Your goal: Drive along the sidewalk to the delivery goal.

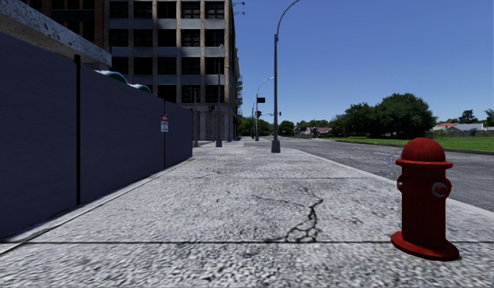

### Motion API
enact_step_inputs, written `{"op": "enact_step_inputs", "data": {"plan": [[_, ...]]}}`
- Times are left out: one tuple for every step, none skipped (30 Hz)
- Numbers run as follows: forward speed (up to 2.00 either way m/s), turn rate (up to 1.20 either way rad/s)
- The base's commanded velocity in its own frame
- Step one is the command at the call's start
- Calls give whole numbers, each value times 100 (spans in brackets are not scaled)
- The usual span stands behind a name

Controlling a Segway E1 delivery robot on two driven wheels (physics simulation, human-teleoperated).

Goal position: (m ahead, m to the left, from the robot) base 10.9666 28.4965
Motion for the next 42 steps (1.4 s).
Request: {"op": "enact_step_inputs", "data": {"plan": [[200, 0], [200, 0], [200, 0], [200, 0], [200, 0], [200, 0], [200, 0], [200, 0], [200, 0], [200, 0], [200, 0], [200, 0], [200, 0], [200, 0], [200, 0], [200, 0], [200, 0], [200, 0], [200, 0], [200, 0], [200, 0], [200, 0], [200, 0], [200, 0], [200, 0], [200, 0], [200, 0], [200, 0], [200, 0], [200, 0], [200, 0], [200, 0], [200, 0], [200, 0], [200, 0], [200, 0], [200, 0], [200, 0], [200, 0], [200, 0], [200, 0], [200, 0]]}}
